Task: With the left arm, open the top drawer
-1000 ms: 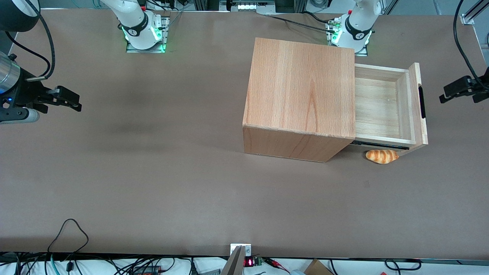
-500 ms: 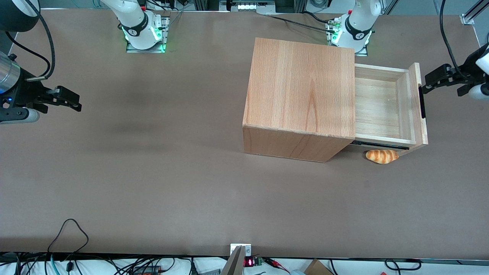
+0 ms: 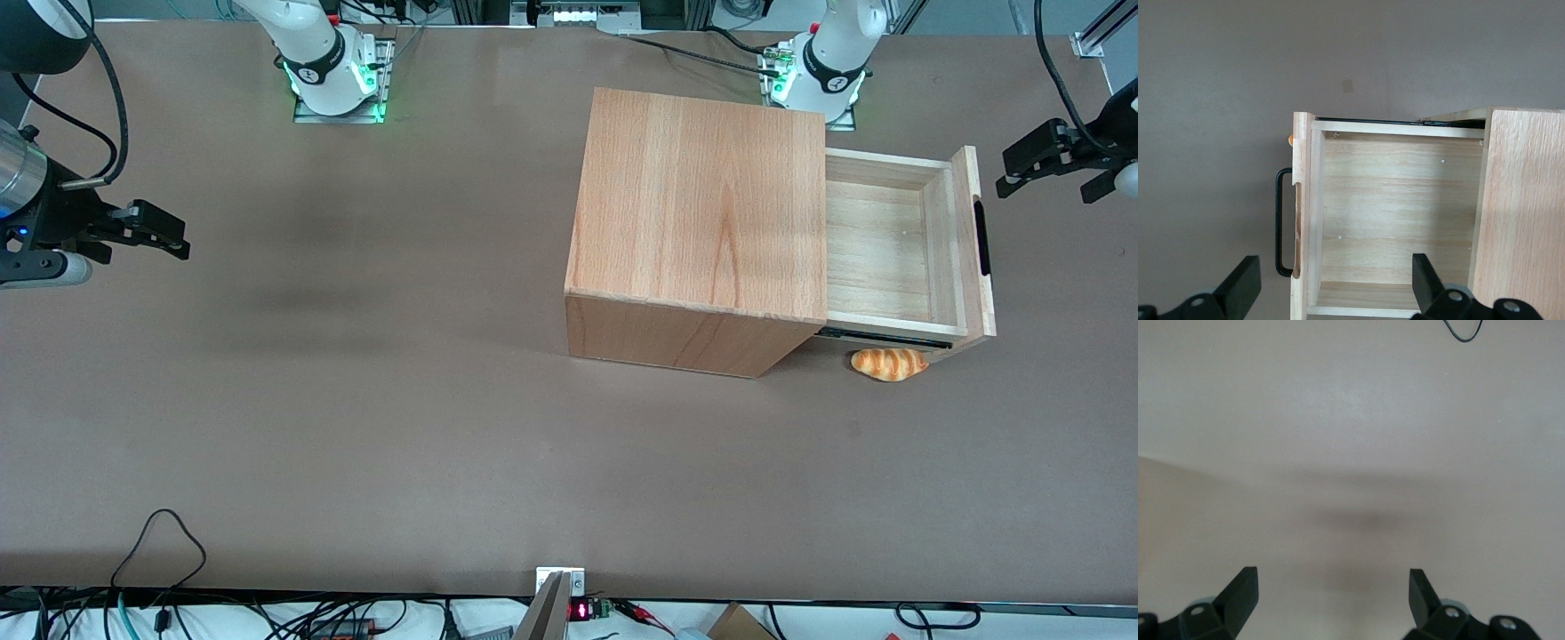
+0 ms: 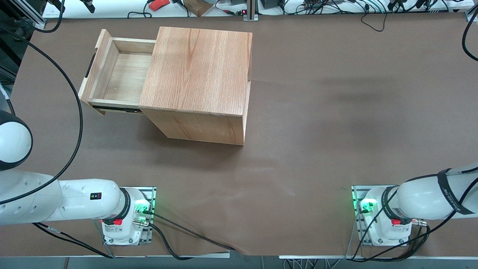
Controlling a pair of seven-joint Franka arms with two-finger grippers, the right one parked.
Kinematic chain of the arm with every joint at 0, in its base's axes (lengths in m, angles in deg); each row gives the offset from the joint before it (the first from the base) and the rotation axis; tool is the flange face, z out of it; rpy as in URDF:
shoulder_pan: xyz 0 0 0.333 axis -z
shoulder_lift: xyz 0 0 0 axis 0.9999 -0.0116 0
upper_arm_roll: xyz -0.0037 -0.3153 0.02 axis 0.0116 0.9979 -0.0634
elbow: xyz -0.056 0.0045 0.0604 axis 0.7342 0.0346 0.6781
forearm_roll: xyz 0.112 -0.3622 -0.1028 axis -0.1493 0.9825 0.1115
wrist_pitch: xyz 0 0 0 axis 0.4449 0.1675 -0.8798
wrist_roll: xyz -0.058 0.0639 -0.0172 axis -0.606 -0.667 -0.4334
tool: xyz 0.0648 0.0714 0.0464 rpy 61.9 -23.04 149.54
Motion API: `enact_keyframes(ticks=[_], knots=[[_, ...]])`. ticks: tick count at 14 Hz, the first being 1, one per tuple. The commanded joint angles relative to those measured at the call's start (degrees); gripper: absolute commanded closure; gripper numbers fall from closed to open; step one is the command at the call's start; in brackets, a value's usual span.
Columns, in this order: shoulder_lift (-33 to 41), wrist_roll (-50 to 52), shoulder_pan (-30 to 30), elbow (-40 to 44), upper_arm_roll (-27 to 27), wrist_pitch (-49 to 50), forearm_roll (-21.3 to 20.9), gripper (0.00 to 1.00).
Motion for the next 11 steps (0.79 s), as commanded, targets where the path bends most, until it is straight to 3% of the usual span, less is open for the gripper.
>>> enact_keyframes(ticks=[1, 11], knots=[[-0.4, -0.6, 0.9, 0.5, -1.0, 0.0, -1.1, 0.0], [-0.9, 0.2, 0.4, 0.7, -1.0, 0.3, -1.2, 0.0]])
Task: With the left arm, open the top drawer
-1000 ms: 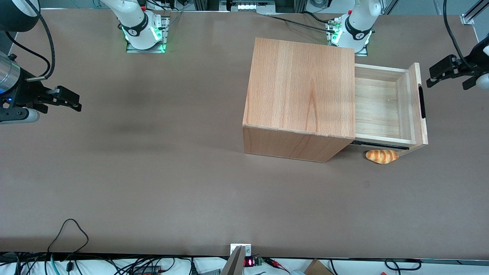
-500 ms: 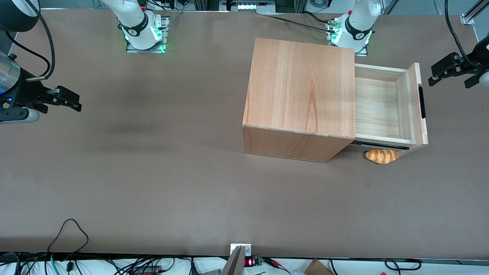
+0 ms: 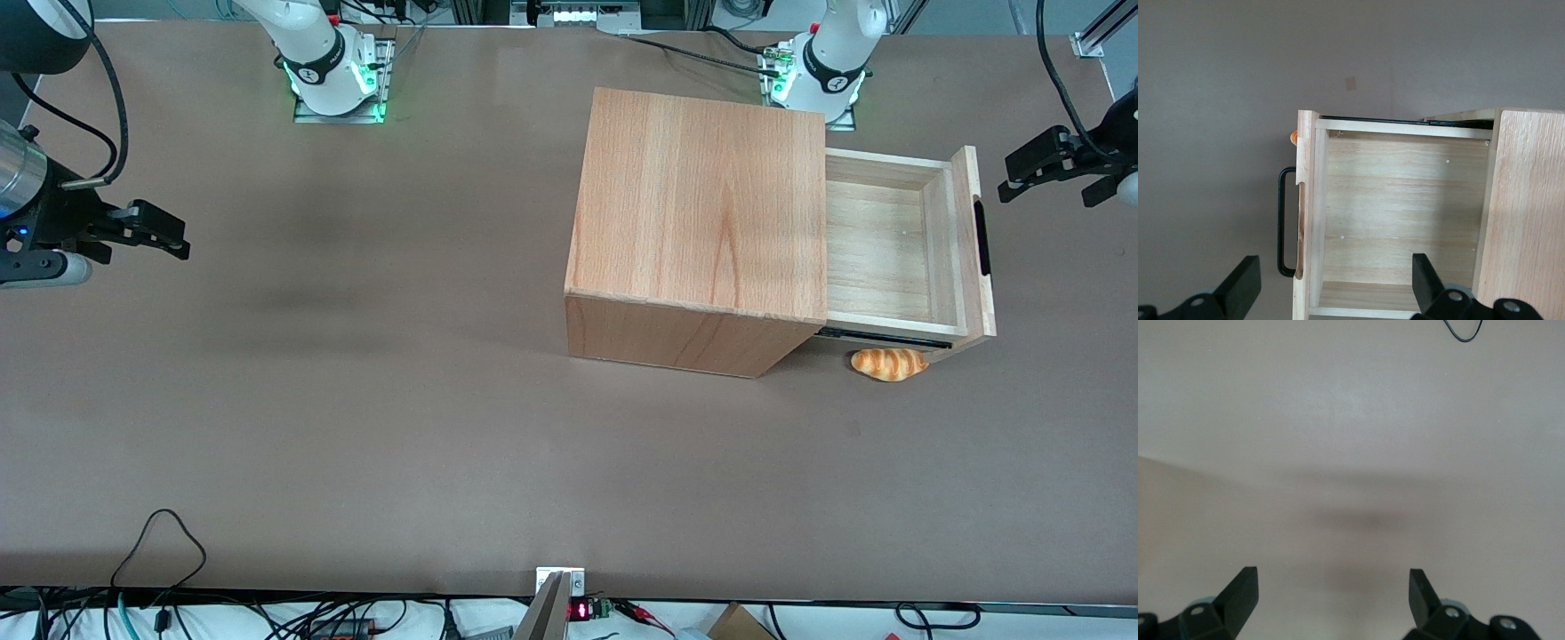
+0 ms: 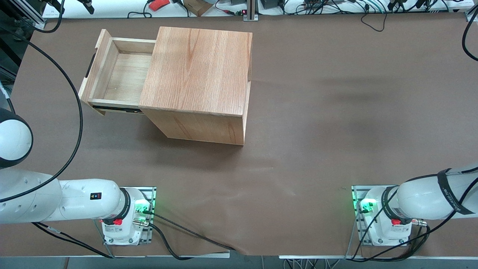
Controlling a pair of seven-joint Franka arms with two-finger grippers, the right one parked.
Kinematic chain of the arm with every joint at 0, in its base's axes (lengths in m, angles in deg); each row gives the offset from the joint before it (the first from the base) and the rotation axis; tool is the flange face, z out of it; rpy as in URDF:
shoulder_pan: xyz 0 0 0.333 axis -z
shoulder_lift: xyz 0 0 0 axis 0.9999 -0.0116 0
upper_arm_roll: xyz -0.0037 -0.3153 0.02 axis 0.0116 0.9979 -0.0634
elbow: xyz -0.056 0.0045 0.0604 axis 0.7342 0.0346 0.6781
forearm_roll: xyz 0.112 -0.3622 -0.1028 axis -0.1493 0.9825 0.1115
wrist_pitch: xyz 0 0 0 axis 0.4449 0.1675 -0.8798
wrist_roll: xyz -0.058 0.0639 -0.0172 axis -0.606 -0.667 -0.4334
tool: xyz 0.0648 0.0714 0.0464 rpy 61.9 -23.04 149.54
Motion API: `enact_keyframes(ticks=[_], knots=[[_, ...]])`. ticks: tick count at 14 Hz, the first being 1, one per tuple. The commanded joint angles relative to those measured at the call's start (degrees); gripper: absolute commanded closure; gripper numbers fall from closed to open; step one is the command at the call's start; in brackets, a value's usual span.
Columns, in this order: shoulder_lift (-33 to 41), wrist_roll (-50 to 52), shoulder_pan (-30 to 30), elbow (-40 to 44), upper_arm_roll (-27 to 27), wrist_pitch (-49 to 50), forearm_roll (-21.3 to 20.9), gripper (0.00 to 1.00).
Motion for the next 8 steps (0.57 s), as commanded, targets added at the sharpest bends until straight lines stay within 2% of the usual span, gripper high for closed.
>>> enact_keyframes(ticks=[1, 8], knots=[[-0.4, 0.3, 0.5, 0.9, -0.5, 0.3, -1.3, 0.0], [-0.4, 0.2, 0.5, 1.1, -0.4, 0.3, -1.7, 0.0]])
